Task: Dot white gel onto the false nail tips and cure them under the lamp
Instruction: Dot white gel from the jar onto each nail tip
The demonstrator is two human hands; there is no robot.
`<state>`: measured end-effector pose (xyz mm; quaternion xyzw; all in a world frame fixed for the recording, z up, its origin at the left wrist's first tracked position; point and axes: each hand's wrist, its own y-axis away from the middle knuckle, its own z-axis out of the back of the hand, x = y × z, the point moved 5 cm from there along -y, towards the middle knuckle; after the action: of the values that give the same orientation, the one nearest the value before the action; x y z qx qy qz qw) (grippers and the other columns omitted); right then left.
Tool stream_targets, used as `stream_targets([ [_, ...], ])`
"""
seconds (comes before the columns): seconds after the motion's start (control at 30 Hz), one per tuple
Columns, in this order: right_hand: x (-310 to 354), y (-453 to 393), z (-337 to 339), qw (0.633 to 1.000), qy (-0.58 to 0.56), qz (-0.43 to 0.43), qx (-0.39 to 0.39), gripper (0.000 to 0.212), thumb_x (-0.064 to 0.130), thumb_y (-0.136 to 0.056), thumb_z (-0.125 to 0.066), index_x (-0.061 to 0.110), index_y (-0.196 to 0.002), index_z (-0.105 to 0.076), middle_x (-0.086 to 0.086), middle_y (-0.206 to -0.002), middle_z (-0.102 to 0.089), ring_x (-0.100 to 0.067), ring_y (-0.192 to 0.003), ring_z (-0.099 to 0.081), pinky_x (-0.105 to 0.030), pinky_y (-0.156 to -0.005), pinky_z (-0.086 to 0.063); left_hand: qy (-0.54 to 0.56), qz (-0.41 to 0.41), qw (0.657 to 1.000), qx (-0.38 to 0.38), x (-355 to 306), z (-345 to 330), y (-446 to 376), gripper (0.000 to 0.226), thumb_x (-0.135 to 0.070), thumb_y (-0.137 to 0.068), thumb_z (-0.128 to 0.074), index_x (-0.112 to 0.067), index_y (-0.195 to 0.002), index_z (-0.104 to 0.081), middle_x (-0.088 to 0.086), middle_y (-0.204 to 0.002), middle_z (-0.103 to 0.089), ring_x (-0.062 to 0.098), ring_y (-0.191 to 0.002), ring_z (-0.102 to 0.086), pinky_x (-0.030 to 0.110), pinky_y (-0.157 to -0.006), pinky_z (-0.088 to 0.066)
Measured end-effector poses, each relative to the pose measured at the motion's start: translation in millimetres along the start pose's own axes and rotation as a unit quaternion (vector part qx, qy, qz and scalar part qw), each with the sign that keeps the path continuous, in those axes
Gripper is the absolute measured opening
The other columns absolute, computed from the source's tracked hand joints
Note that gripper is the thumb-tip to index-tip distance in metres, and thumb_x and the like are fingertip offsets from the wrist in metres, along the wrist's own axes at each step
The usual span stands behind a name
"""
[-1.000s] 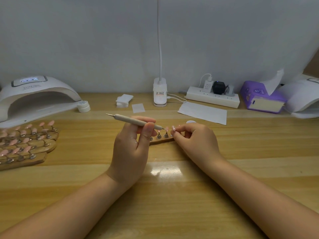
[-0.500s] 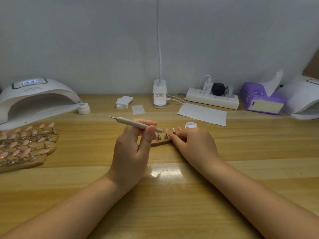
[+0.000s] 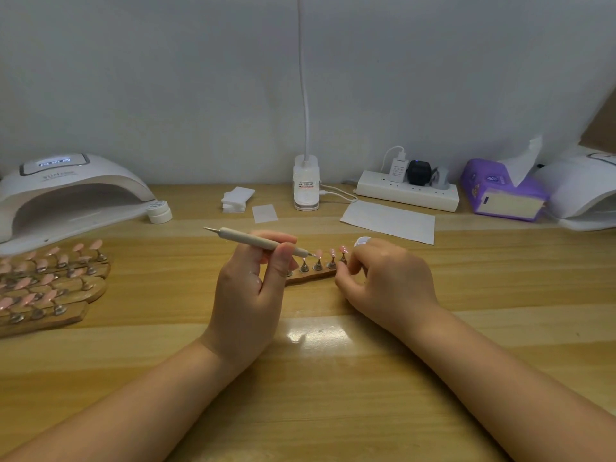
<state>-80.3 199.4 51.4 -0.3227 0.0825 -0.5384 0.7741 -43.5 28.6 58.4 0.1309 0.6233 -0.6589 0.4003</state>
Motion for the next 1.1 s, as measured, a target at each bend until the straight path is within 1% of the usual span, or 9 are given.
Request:
stream_targets([
  [0.1,-4.0,-1.3,12.4,0.996,-0.042,0.021,-0.074,0.028,0.020,-0.080,-0.071,0.013,-0.059,-0.054,0.000,-0.066,-0.051,-0.018,-0.054,-0.046,-0.024,-0.043,-0.032,0.001,0.004,1.000,-0.001,0.5,0.5,0.0,0.009,-0.024,-0.096,-0.050,-0.025,-0.099,-0.058,-0.010,-0.079,-0.063,0.003,-0.078,-0.063,0.009,-0.070,-0.045],
  [0.23,-21.3,-7.8,14.2,0.989,-0.113,0.024,-0.088,0.027,0.006,-0.085,-0.064,0.005,-0.061,-0.051,-0.004,-0.062,-0.047,-0.019,-0.057,-0.043,-0.033,-0.049,-0.036,0.005,0.013,1.000,0.002,2.6,-0.5,0.7,0.012,-0.019,-0.096,-0.049,-0.018,-0.101,-0.060,-0.011,-0.080,-0.064,0.004,-0.079,-0.063,0.009,-0.071,-0.046],
  [0.37,-46.4,-11.9,13.7,0.987,-0.127,-0.034,-0.093,0.024,0.016,-0.093,-0.058,0.006,-0.071,-0.054,-0.001,-0.060,-0.048,-0.020,-0.058,-0.045,-0.033,-0.052,-0.036,0.007,0.012,1.000,0.005,2.2,0.0,0.5,0.012,-0.019,-0.096,-0.048,-0.023,-0.100,-0.059,-0.009,-0.080,-0.064,0.005,-0.078,-0.063,0.010,-0.071,-0.046],
  [0.43,-57.7,-13.0,10.0,0.986,-0.109,-0.098,-0.084,0.017,0.028,-0.090,-0.060,0.011,-0.089,-0.055,0.001,-0.072,-0.050,-0.019,-0.071,-0.048,-0.031,-0.062,-0.038,0.006,0.010,1.000,0.007,2.0,-0.2,0.1,0.012,-0.020,-0.096,-0.048,-0.024,-0.100,-0.059,-0.008,-0.080,-0.064,0.006,-0.079,-0.063,0.012,-0.072,-0.047],
  [0.57,-69.9,-11.6,-9.0,0.978,-0.091,-0.188,0.028,0.059,0.044,-0.080,-0.065,0.018,-0.129,-0.043,0.003,-0.112,-0.051,-0.019,-0.110,-0.044,-0.033,-0.090,-0.041,0.005,0.006,1.000,0.009,1.4,-0.3,0.2,0.013,-0.019,-0.096,-0.048,-0.027,-0.100,-0.058,-0.008,-0.080,-0.063,0.006,-0.079,-0.063,0.011,-0.072,-0.046],
  [0.67,-71.4,-11.7,-19.1,0.969,-0.116,-0.201,0.083,0.072,0.043,-0.079,-0.065,0.022,-0.140,-0.033,0.005,-0.124,-0.052,-0.020,-0.122,-0.038,-0.035,-0.098,-0.037,0.009,0.011,1.000,0.009,2.2,-0.6,0.5,0.013,-0.020,-0.096,-0.048,-0.027,-0.099,-0.058,-0.011,-0.078,-0.063,0.005,-0.079,-0.063,0.010,-0.072,-0.045],
  [0.77,-70.7,-13.6,-23.7,0.970,-0.125,-0.181,0.099,0.071,0.040,-0.080,-0.066,0.025,-0.141,-0.033,0.009,-0.120,-0.057,-0.018,-0.122,-0.040,-0.032,-0.096,-0.035,0.009,0.013,1.000,0.011,3.6,-1.0,0.7,0.012,-0.020,-0.096,-0.048,-0.024,-0.100,-0.059,-0.013,-0.079,-0.063,0.004,-0.079,-0.062,0.009,-0.071,-0.045],
  [0.9,-69.2,-14.0,-23.1,0.977,-0.128,-0.153,0.078,0.066,0.040,-0.082,-0.069,0.024,-0.138,-0.038,0.013,-0.106,-0.060,-0.016,-0.115,-0.045,-0.028,-0.087,-0.036,0.011,0.015,1.000,0.016,4.3,-1.6,1.0,0.011,-0.023,-0.096,-0.049,-0.023,-0.100,-0.059,-0.012,-0.084,-0.064,0.004,-0.079,-0.063,0.009,-0.072,-0.044],
  [1.1,-73.4,-14.6,-19.8,0.975,-0.151,-0.158,0.035,0.069,0.040,-0.078,-0.075,0.024,-0.134,-0.040,0.012,-0.101,-0.063,-0.017,-0.111,-0.051,-0.034,-0.088,-0.043,0.011,0.015,1.000,0.016,4.6,-2.1,1.3,0.012,-0.021,-0.095,-0.049,-0.023,-0.100,-0.059,-0.009,-0.078,-0.063,0.005,-0.079,-0.063,0.009,-0.071,-0.045],
])
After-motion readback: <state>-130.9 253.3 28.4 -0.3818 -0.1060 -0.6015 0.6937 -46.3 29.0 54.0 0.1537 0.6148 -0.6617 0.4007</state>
